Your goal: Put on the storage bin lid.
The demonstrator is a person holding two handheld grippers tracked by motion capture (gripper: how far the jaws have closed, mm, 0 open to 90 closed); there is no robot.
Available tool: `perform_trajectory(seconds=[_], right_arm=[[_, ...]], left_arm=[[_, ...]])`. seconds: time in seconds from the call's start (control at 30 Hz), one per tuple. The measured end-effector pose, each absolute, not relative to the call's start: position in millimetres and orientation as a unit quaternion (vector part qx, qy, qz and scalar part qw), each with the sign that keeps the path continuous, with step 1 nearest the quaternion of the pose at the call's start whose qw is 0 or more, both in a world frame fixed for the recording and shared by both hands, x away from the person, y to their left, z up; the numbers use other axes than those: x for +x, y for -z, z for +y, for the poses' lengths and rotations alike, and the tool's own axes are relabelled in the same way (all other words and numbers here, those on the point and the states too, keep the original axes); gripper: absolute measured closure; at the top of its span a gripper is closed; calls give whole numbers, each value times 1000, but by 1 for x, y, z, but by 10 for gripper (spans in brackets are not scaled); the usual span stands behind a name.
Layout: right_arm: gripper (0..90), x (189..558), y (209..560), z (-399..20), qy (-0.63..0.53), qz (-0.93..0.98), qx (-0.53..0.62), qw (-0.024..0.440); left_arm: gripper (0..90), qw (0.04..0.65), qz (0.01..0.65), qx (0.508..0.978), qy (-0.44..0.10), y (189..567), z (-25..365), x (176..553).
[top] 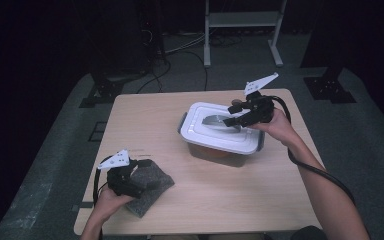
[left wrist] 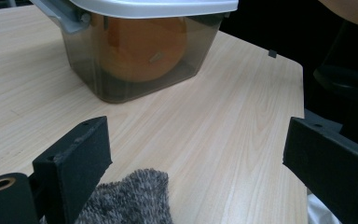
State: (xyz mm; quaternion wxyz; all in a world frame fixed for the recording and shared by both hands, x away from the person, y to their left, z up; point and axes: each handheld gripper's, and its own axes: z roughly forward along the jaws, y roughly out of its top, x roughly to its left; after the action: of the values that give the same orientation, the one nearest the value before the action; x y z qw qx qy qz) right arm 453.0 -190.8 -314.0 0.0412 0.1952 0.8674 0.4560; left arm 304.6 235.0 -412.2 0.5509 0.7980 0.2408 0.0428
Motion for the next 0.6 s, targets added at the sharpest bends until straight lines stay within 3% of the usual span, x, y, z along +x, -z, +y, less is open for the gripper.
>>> perform_trajectory(seconds=[0.6], right_arm=[[336,423,313,-235,-459,859,219,61]], left_arm=[[65,549,241,799,-45,412,234,303]])
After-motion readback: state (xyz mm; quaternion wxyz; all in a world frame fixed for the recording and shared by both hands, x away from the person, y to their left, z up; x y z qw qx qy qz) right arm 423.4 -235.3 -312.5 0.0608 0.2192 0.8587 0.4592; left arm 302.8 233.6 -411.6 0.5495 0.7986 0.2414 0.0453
